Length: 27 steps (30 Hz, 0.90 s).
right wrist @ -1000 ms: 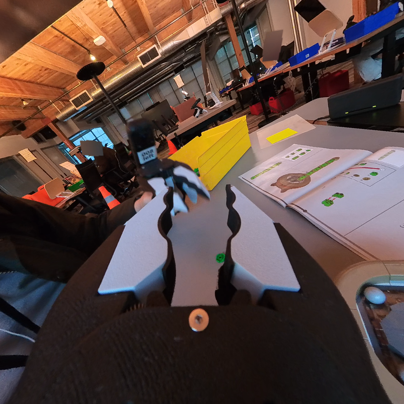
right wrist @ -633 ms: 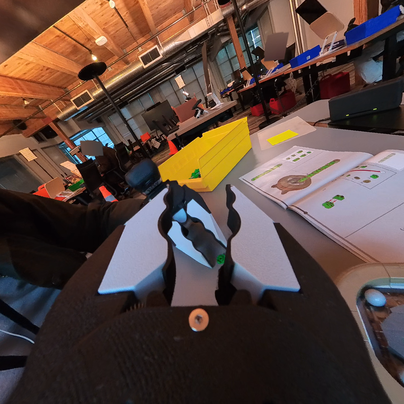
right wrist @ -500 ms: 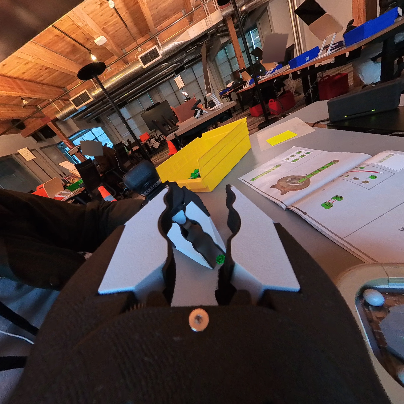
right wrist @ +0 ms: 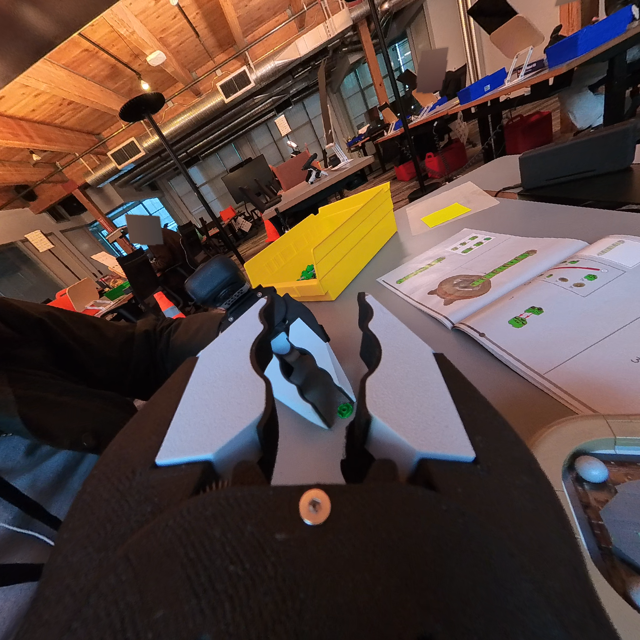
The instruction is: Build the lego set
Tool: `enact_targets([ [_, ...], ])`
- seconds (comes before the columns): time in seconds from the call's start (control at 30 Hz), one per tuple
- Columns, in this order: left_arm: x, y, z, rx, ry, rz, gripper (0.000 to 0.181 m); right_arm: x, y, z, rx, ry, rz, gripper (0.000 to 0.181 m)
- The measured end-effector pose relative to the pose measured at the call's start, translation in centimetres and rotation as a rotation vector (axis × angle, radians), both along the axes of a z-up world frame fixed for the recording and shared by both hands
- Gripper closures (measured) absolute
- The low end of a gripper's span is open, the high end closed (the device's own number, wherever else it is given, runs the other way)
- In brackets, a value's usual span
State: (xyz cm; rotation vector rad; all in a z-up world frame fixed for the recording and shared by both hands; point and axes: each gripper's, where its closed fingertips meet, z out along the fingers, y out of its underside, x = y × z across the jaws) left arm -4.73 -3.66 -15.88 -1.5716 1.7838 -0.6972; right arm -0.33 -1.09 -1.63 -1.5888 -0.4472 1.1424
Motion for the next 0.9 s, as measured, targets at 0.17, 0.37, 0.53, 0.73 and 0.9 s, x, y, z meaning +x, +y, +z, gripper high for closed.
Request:
enact_targets([
  [0.17,-0.03,0.0,-0.06,-0.045,0.002,0.007,0.148,-0.07,-0.03,-0.05,-0.002,-0.002,0.003,0.135],
  [0.37,-0.09,-0.12,-0.05,-0.047,0.004,0.002,0.151,-0.14,-0.11,-0.01,0.002,-0.007,0.005,0.135],
  [0.53,-0.14,-0.15,-0.05,-0.055,0.007,0.0,0.152,-0.18,-0.04,-0.16,-0.002,-0.01,0.005,0.135],
  [0.73,-0.14,-0.06,-0.08,-0.09,0.006,0.011,0.152,-0.26,-0.06,-0.21,-0.002,-0.014,0.007,0.135],
  [0.9,-0.2,0.05,-0.08,-0.079,0.01,0.012,0.156,-0.34,-0.12,-0.25,0.001,-0.023,0.009,0.135],
])
